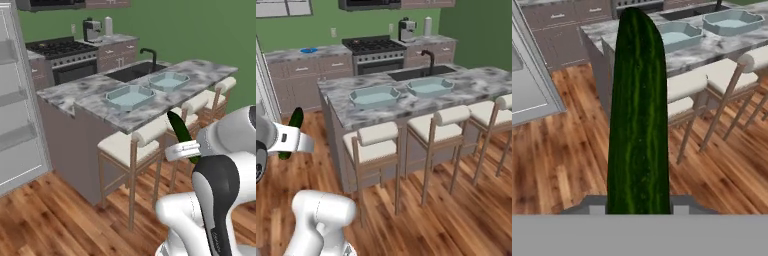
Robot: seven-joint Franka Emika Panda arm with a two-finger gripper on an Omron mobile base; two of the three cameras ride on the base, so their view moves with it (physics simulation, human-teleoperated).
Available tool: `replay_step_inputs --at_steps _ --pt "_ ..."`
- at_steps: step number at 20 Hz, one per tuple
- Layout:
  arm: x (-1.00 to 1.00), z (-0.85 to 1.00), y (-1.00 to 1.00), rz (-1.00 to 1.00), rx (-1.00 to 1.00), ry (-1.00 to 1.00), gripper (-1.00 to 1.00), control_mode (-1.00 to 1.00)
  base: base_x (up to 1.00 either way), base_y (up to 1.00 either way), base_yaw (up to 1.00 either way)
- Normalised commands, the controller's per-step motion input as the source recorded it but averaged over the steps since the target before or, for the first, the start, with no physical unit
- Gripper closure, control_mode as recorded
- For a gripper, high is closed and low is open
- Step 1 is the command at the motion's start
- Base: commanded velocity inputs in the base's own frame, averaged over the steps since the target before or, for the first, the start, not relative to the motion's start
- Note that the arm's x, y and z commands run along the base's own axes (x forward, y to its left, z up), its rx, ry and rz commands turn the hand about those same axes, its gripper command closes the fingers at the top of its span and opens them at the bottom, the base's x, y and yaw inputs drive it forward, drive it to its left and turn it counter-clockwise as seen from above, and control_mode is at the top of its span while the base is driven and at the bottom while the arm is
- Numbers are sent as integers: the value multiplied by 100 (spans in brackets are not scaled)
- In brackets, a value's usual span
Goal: Place the cold items (mango and cucumber) from the fridge in one tupperware on the dining counter. Place the warm items (hot dog and kebab skewer) in the stove area in another tupperware.
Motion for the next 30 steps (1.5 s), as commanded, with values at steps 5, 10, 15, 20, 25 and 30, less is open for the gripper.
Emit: replay_step_inputs --at_steps 5,10,15,20,25,30 --pt "0 0 0 0 0 0 100 100 18 -87 0" --pt "0 0 0 0 0 0 100 100 57 -61 27" --pt "0 0 0 0 0 0 100 100 63 -53 42" --pt "0 0 0 0 0 0 100 100 50 -51 20" --pt "0 0 0 0 0 0 100 100 83 -16 5" --pt "0 0 0 0 0 0 100 100 78 -8 10"
